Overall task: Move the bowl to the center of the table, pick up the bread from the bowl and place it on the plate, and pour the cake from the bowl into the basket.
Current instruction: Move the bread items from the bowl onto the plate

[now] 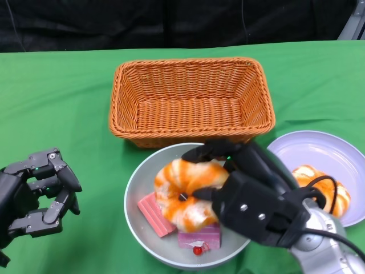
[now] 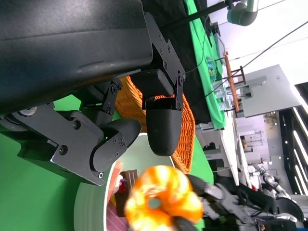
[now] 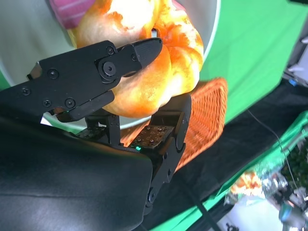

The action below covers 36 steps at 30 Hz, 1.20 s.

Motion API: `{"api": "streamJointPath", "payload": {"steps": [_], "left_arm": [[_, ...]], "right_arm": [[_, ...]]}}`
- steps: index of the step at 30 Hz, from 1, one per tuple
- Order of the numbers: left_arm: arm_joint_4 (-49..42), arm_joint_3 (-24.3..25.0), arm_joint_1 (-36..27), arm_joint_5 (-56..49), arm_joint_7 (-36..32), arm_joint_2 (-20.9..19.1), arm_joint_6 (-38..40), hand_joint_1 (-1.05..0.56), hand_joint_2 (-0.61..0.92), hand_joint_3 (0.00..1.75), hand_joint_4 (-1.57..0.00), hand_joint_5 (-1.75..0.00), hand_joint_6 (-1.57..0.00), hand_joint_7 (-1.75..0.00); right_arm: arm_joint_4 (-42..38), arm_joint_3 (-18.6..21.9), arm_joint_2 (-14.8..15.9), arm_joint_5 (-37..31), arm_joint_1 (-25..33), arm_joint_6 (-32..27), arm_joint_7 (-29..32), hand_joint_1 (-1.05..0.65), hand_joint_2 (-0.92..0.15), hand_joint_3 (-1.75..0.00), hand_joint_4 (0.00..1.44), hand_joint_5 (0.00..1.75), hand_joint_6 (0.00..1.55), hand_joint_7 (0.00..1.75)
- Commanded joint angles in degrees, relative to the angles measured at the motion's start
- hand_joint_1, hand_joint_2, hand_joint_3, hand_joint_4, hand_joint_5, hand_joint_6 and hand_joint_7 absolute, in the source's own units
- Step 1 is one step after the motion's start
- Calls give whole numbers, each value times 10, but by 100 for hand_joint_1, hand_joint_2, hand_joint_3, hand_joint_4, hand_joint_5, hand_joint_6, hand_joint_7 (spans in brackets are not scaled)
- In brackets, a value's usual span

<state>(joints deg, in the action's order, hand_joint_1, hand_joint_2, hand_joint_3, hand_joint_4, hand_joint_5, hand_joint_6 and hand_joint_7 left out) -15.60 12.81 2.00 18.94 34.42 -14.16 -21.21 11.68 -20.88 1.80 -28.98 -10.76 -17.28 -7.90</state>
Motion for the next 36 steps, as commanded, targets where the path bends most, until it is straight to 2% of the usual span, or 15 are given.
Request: {"api": "streamJointPath", "payload": {"steps": [1, 5, 8, 11, 13, 16, 17, 18, 20, 22, 25, 36], "left_arm": [[-4, 6, 3, 5, 1, -6, -7, -2, 51, 119, -76, -166, -76, -142], [-4, 6, 3, 6, 1, -6, -6, -1, 51, 119, -76, -166, -76, -142], [-5, 7, 4, 6, 1, -9, -6, -3, 51, 118, -76, -165, -76, -141], [-5, 8, 4, 5, 1, -10, -4, -2, 52, 117, -76, -165, -76, -140], [-6, 8, 5, 4, 1, -11, -4, -3, 52, 116, -76, -165, -76, -139], [-5, 8, 4, 6, 1, -11, 0, -4, 52, 116, -76, -165, -76, -139], [-4, 8, 4, 9, 3, -12, 3, -3, 52, 115, -75, -165, -76, -139], [-4, 8, 4, 10, 4, -12, 4, -2, 53, 114, -74, -166, -76, -138], [-5, 8, 5, 8, 5, -13, 2, -2, 54, 113, -74, -166, -76, -138], [-7, 8, 5, 7, 5, -15, 2, -3, 54, 111, -73, -166, -75, -137], [-10, 8, 7, 12, 10, -16, 1, -4, 55, 109, -72, -167, -74, -138], [-17, 11, 9, 13, 8, -21, 4, -2, 57, 107, -73, -167, -75, -138]], "right_arm": [[22, 13, -2, 17, 4, -27, -10, -22, -92, -7, 71, 168, 86, 70], [27, 12, 1, 21, 3, -37, -11, -22, -92, -7, 70, 169, 86, 71], [60, 54, -16, 71, 11, -94, -30, -26, -92, -7, 57, 154, 83, 72], [72, 70, -15, 96, 13, -113, -34, -27, -92, -8, 53, 149, 82, 73], [75, 82, -14, 115, 14, -115, -35, -27, -92, -8, 63, 158, 81, 77], [80, 97, -11, 133, 16, -122, -34, -26, -92, -8, 66, 159, 81, 78], [85, 115, -9, 145, 19, -128, -34, -25, -92, -8, 68, 157, 80, 80], [89, 128, -7, 155, 22, -132, -32, -25, -92, -10, 66, 139, 79, 80], [94, 151, -8, 177, 26, -138, -30, -25, -92, -10, 65, 128, 78, 79], [98, 175, -11, 203, 31, -141, -29, -22, -92, -9, 66, 146, 77, 87], [100, 196, -4, 219, 38, -139, -24, -21, -92, -6, 63, 160, 74, 97], [71, 264, 31, 231, 65, -117, 8, -16, -92, -8, 61, 160, 69, 102]]}}
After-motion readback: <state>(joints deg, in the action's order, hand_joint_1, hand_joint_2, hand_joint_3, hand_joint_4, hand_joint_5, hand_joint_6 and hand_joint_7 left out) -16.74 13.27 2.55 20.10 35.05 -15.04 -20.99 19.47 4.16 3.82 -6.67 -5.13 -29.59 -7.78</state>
